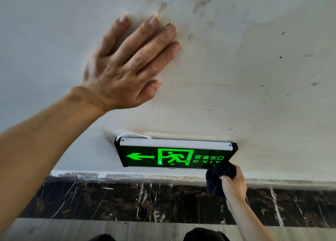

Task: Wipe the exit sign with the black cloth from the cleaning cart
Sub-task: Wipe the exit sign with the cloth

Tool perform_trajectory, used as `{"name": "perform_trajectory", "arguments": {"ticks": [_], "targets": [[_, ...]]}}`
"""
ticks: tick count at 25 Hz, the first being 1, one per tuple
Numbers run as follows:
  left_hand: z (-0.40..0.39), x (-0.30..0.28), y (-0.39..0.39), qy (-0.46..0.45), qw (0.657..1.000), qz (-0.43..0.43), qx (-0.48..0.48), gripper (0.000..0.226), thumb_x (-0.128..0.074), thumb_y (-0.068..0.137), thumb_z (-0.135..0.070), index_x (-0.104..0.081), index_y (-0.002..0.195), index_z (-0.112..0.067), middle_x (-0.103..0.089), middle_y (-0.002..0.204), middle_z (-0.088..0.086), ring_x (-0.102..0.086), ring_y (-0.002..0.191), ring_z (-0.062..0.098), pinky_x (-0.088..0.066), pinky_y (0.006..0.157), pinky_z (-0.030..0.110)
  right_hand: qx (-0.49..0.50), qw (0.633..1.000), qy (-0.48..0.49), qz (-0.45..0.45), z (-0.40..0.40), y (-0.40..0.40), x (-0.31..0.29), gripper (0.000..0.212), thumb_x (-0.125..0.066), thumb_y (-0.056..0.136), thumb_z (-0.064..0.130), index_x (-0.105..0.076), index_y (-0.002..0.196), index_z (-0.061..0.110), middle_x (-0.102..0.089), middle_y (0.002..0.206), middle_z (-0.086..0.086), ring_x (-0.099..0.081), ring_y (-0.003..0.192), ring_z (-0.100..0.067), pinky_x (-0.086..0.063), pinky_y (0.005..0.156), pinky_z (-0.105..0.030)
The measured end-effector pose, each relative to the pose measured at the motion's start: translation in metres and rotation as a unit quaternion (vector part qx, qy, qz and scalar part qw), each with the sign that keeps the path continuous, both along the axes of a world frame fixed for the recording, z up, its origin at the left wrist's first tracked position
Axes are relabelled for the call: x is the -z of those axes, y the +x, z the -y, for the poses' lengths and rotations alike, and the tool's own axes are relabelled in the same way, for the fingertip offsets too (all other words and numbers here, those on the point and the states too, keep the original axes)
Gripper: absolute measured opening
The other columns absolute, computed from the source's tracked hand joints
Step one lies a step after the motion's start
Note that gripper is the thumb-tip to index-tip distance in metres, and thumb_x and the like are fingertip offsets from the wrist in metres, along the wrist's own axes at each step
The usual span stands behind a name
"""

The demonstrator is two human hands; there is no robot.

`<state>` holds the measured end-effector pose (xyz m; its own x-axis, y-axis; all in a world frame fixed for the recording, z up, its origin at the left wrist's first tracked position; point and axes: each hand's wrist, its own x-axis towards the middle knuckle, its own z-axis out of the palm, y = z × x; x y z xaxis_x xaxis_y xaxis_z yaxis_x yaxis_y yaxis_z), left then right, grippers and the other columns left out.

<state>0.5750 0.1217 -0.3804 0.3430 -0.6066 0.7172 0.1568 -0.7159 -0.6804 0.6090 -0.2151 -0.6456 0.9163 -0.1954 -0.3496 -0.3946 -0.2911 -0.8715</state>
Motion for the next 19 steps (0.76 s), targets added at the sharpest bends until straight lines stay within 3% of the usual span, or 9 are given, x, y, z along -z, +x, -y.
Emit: {"name": "perform_trajectory", "arguments": {"ticks": [4, 7, 9, 12, 16, 19], "targets": [[0.0, 0.0, -0.001, -0.001, 1.0, -0.003, -0.005, 0.066, -0.041, 0.096, -0.039, -0.043, 0.154, -0.008, -0.041, 0.156, 0.011, -0.037, 0.145, 0.034, -0.018, 0.123, 0.049, 0.052, 0.99, 0.084, -0.103, 0.002, 0.001, 0.012, 0.034, -0.059, 0.082, 0.001, -0.057, 0.105, 0.026, -0.06, 0.102, -0.011, -0.056, 0.094, -0.033, -0.049, 0.077, -0.046], [0.001, -0.001, -0.002, -0.005, 1.0, -0.006, -0.008, 0.067, -0.042, 0.096, -0.039, -0.041, 0.155, -0.008, -0.04, 0.156, 0.011, -0.035, 0.146, 0.034, -0.016, 0.124, 0.049, 0.135, 0.965, 0.157, -0.16, 0.009, -0.006, 0.019, 0.046, -0.059, 0.083, -0.002, -0.058, 0.124, 0.019, -0.057, 0.114, -0.016, -0.054, 0.103, -0.04, -0.05, 0.083, -0.053], [0.001, 0.0, -0.002, -0.005, 1.0, -0.007, -0.009, 0.067, -0.043, 0.095, -0.039, -0.041, 0.155, -0.008, -0.04, 0.157, 0.011, -0.035, 0.146, 0.033, -0.016, 0.124, 0.049, 0.159, 0.954, 0.181, -0.176, 0.013, -0.016, 0.023, 0.05, -0.06, 0.084, -0.004, -0.058, 0.128, 0.019, -0.056, 0.117, -0.017, -0.054, 0.103, -0.041, -0.051, 0.077, -0.052], [0.0, -0.001, -0.001, -0.004, 1.0, -0.006, -0.01, 0.067, -0.043, 0.096, -0.039, -0.041, 0.155, -0.008, -0.039, 0.157, 0.011, -0.034, 0.146, 0.033, -0.014, 0.125, 0.048, 0.149, 0.94, 0.248, -0.179, 0.01, -0.025, 0.026, 0.048, -0.061, 0.085, -0.005, -0.058, 0.127, 0.018, -0.059, 0.12, -0.019, -0.056, 0.103, -0.043, -0.052, 0.066, -0.047], [0.0, 0.0, -0.001, -0.004, 1.0, -0.004, -0.011, 0.066, -0.044, 0.095, -0.038, -0.042, 0.154, -0.008, -0.039, 0.156, 0.011, -0.033, 0.146, 0.033, -0.014, 0.125, 0.048, 0.09, 0.899, 0.392, -0.174, -0.01, -0.027, 0.019, 0.053, -0.058, 0.087, -0.001, -0.052, 0.137, 0.015, -0.06, 0.127, -0.022, -0.058, 0.113, -0.043, -0.053, 0.075, -0.051], [0.0, -0.001, 0.001, -0.006, 1.0, -0.001, -0.008, 0.065, -0.039, 0.096, -0.039, -0.043, 0.154, -0.009, -0.04, 0.156, 0.01, -0.034, 0.146, 0.033, -0.014, 0.125, 0.047, 0.057, 0.878, 0.452, -0.143, -0.027, -0.027, 0.005, 0.057, -0.06, 0.082, 0.009, -0.047, 0.138, 0.002, -0.066, 0.109, -0.024, -0.066, 0.089, -0.039, -0.055, 0.061, -0.04]]}}
